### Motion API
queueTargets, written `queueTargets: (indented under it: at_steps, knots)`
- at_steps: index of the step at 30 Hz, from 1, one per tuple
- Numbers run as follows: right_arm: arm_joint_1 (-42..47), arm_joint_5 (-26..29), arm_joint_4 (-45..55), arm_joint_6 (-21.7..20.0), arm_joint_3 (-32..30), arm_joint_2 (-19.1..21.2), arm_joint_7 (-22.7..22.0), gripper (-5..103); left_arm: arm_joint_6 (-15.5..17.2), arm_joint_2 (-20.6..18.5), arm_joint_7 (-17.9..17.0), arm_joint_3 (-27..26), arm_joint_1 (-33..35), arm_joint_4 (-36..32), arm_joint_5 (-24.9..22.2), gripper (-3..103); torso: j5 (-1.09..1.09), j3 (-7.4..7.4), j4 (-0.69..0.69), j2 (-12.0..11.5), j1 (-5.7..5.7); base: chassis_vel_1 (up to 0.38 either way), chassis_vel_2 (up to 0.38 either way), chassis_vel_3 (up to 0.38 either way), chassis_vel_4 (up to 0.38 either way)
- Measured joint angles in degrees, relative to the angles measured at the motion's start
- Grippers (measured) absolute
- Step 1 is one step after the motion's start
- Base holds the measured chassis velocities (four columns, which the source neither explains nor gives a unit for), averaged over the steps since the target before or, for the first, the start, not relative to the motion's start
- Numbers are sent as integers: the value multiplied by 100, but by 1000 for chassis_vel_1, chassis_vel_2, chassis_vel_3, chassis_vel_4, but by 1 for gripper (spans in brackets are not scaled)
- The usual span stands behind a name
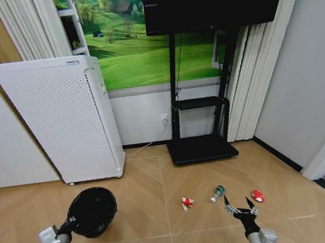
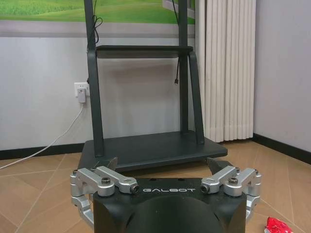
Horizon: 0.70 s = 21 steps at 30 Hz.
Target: Pick up the trash bin and place the garbage on the floor into it.
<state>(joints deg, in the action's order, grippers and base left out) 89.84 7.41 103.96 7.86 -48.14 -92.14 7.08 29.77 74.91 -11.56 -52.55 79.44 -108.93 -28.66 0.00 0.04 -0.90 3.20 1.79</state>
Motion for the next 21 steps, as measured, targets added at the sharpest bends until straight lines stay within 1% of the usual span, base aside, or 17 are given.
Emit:
queueTargets:
  at_steps: [1,4,5,6,7,8,9,10,11,12,13,14,15,18,19,20,21]
  knots:
    - [0,2,0,12,6,0,-32,100,-107,-52,57,27,-49,23,28,4,0,0,0,0,0,0,0,0,0]
    - [-3,7,2,20,17,0,-70,100,-264,-112,156,55,-96,59,87,4,0,0,0,0,0,0,0,0,0]
    - [-15,9,8,25,25,0,-90,100,-419,-158,257,72,-124,90,158,4,0,0,0,0,0,0,0,0,0]
    - [-37,13,24,27,43,0,-111,100,-693,-221,431,87,-151,147,310,4,0,0,0,0,0,0,0,0,0]
    - [-37,13,24,27,43,0,-111,100,-693,-221,431,87,-151,147,310,4,0,0,0,0,0,0,0,0,0]
    - [-48,19,36,27,51,0,-125,100,-843,-264,547,99,-167,171,398,4,0,0,1,0,0,0,0,0,0]
    - [-54,26,47,27,55,0,-132,100,-906,-282,595,107,-174,179,427,4,0,0,2,0,0,0,0,0,0]
    - [-73,38,74,14,72,0,-161,100,-1130,-336,742,145,-196,203,499,4,0,0,2,0,0,0,0,0,0]
    - [-73,38,74,14,72,0,-161,100,-1130,-336,742,145,-196,203,499,4,0,0,2,0,0,0,0,0,0]
    - [-94,38,116,-52,101,0,-241,100,-1404,-376,916,197,-221,235,601,4,0,0,1,0,0,0,0,0,0]
    - [-126,37,203,-239,156,0,-337,100,-1784,-417,1092,281,-268,316,785,4,0,0,0,0,0,0,0,0,0]
    - [-138,38,323,-569,230,1,-367,100,-2165,-484,1268,389,-330,456,1003,4,0,0,1,0,0,0,0,0,0]
    - [-138,38,323,-569,230,1,-367,100,-2165,-484,1268,389,-330,456,1003,4,0,0,1,0,0,0,0,0,0]
    - [-139,103,541,-1346,505,7,-242,100,-2931,-680,1628,624,-549,861,1272,4,1,0,1,0,0,0,0,0,0]
    - [-139,103,541,-1346,505,7,-242,100,-2931,-680,1628,624,-549,861,1272,4,1,0,1,0,0,0,0,0,0]
    - [-145,213,609,-1690,578,63,10,100,-3132,-743,1792,716,-690,1034,1300,4,-1,0,2,0,0,0,0,0,0]
    - [-137,494,679,-2104,690,182,246,100,-3289,-771,1822,792,-869,1161,1326,4,-1,0,0,0,0,0,0,0,0]
